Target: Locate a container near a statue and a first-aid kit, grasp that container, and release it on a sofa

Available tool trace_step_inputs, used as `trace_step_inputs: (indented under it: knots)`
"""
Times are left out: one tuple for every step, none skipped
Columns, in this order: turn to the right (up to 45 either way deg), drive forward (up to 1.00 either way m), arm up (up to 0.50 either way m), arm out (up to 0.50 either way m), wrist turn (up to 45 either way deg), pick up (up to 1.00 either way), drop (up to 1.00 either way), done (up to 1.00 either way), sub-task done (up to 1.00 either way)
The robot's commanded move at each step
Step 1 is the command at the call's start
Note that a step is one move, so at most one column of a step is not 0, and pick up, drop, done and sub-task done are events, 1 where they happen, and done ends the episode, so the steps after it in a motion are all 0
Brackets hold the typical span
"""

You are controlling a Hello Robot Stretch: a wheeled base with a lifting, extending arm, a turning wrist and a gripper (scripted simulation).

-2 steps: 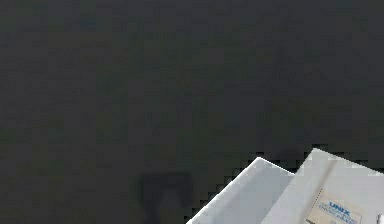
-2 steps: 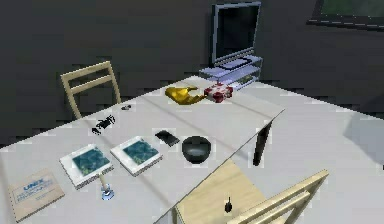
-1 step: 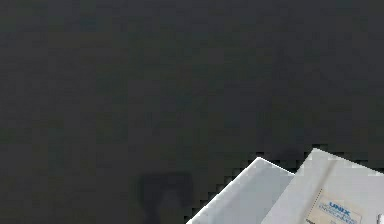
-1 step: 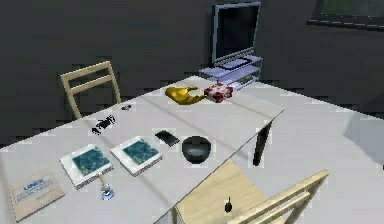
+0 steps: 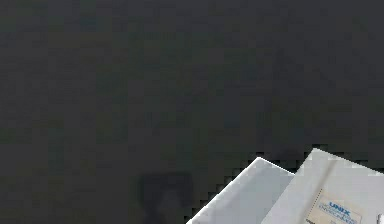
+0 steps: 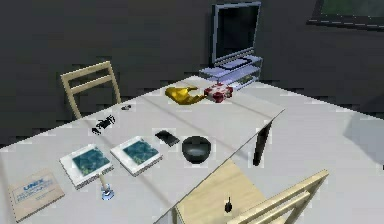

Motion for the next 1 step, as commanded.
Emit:
trace_step_inputs:
  knots:
    - [0.0, 0.0, 0.0, 0.46, 0.0, 0.0, 0.0, 0.0, 0.0]
